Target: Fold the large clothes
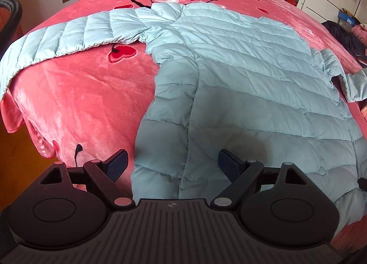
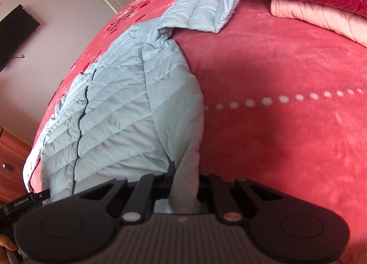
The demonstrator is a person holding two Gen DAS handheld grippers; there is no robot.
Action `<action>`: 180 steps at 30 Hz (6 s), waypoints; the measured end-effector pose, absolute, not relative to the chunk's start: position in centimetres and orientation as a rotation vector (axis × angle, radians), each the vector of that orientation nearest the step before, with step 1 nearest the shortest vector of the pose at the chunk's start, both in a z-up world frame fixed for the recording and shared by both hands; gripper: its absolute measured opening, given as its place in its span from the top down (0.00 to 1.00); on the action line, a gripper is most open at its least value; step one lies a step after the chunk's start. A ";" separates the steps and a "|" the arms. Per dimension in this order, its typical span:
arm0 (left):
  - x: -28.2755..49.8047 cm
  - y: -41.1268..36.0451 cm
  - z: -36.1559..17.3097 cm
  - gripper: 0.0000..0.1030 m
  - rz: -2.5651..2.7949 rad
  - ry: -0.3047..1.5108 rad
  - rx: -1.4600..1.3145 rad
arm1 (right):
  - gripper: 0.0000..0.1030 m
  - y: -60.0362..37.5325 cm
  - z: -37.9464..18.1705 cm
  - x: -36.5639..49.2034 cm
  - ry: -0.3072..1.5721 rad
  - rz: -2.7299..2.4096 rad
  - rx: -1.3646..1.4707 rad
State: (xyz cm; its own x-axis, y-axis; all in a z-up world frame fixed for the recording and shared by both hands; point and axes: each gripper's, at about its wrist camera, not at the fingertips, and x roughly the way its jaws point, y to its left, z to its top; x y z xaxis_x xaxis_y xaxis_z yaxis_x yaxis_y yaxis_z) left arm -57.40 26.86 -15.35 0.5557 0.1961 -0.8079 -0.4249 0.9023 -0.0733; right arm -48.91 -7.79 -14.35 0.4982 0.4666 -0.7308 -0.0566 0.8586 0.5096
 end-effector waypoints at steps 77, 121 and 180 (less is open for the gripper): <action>-38.5 28.0 -10.3 0.00 0.352 0.554 -0.192 | 0.61 -19.6 -7.9 -26.6 0.548 -0.196 0.584; -46.3 40.8 -8.1 0.00 0.654 0.506 -0.559 | 0.96 24.2 -5.2 -27.8 0.596 0.760 0.207; -41.0 32.5 -10.1 0.00 0.401 0.606 -0.285 | 0.03 6.5 -10.2 -30.4 0.678 0.271 0.203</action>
State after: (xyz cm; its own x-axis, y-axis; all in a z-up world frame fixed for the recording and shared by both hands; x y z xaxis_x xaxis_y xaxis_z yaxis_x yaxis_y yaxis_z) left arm -41.04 32.49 -10.15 0.7488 0.2796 -0.6009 -0.4437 0.8850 -0.1412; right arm -30.38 6.48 -10.21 0.7461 0.3111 -0.5887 -0.1802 0.9455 0.2714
